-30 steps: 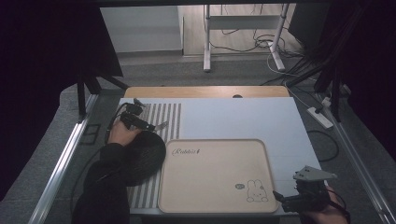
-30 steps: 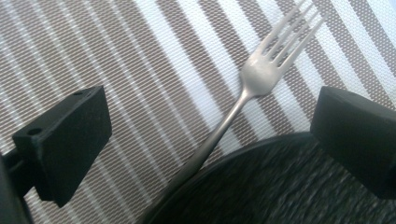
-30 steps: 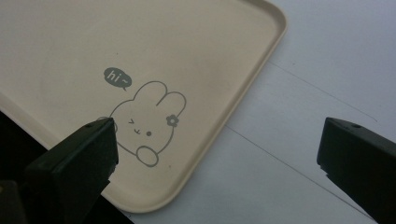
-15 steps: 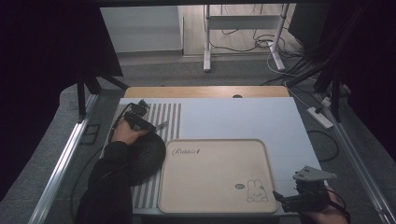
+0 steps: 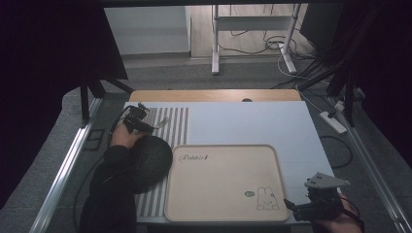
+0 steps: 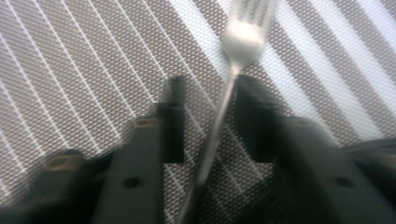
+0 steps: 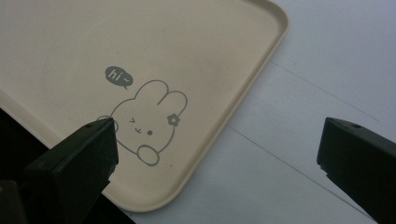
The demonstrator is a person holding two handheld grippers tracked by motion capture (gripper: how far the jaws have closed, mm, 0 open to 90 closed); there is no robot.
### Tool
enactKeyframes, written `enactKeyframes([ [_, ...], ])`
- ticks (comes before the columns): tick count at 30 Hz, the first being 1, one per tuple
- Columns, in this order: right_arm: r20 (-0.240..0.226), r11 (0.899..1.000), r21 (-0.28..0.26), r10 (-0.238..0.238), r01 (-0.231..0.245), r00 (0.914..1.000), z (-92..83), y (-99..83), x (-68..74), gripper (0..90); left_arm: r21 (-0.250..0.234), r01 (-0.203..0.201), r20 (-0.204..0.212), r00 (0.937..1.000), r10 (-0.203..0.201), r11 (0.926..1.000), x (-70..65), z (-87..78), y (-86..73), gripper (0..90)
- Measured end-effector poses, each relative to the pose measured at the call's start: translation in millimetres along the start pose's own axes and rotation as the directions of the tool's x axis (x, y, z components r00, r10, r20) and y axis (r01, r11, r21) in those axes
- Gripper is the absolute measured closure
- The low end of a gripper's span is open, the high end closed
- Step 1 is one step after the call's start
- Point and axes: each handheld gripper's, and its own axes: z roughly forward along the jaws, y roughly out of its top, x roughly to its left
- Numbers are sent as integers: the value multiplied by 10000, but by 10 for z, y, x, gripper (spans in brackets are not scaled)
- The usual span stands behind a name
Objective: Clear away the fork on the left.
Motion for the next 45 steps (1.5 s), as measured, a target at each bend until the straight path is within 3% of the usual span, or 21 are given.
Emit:
enactKeyframes([
  [1,3,10000,1,1,-1,10000,0,0,0,0,-15,-159,-127,9998,158,9999,-6,0,-5,809],
  [4,0,10000,0,-4,4,10000,-1,0,1,0,-159,-365,93,9993,367,9992,21,-2,-30,856],
  [5,3,10000,-2,-1,1,10000,-2,-1,1,0,-348,-312,287,9991,322,9989,59,-1,-58,864],
  [9,-13,10000,-10,6,-6,10000,-3,-3,0,0,-362,-543,312,9980,554,9979,65,-8,-73,866],
  [11,-42,10000,-31,26,-26,10000,-4,-3,-3,0,-282,-706,203,9973,712,9971,55,-14,-69,867],
  [14,-38,10000,-37,10,-10,10000,-4,-4,0,0,-180,-989,-367,9945,982,9949,55,-33,-79,868],
  [17,-58,10000,-36,28,-28,10000,-4,-4,-4,0,-13,-1121,-676,9914,1117,9937,92,-68,-105,868],
  [25,-67,10000,0,46,-46,10000,1,-1,-5,0,283,-1013,-963,9899,1036,9944,211,-295,-151,867],
  [30,-26,10000,69,-1,1,10000,4,2,1,0,342,-915,-717,9930,937,9952,233,-530,-157,867],
  [33,-38,10000,48,-17,17,10000,4,1,3,0,433,-797,-500,9954,818,9959,185,-569,-155,866],
  [34,-37,10000,49,-17,17,10000,4,1,3,0,474,-578,-356,9976,595,9972,171,-572,-151,866],
  [36,-37,10000,49,-18,18,10000,4,1,3,0,349,-623,-76,9980,626,9974,126,-574,-154,867],
  [37,-35,10000,37,-24,24,10000,3,0,3,0,349,-623,-76,9980,626,9974,126,-574,-154,867],
  [38,-37,10000,21,-23,23,10000,1,-1,3,0,8,-501,438,9978,501,9987,88,-575,-162,867],
  [40,-37,10000,8,-22,22,10000,-2,-1,2,0,-161,-530,750,9957,540,9985,27,-570,-164,867],
  [45,-44,10000,-12,-32,32,10000,-3,-2,3,0,-113,-807,990,9917,815,9967,-178,-528,-175,866],
])
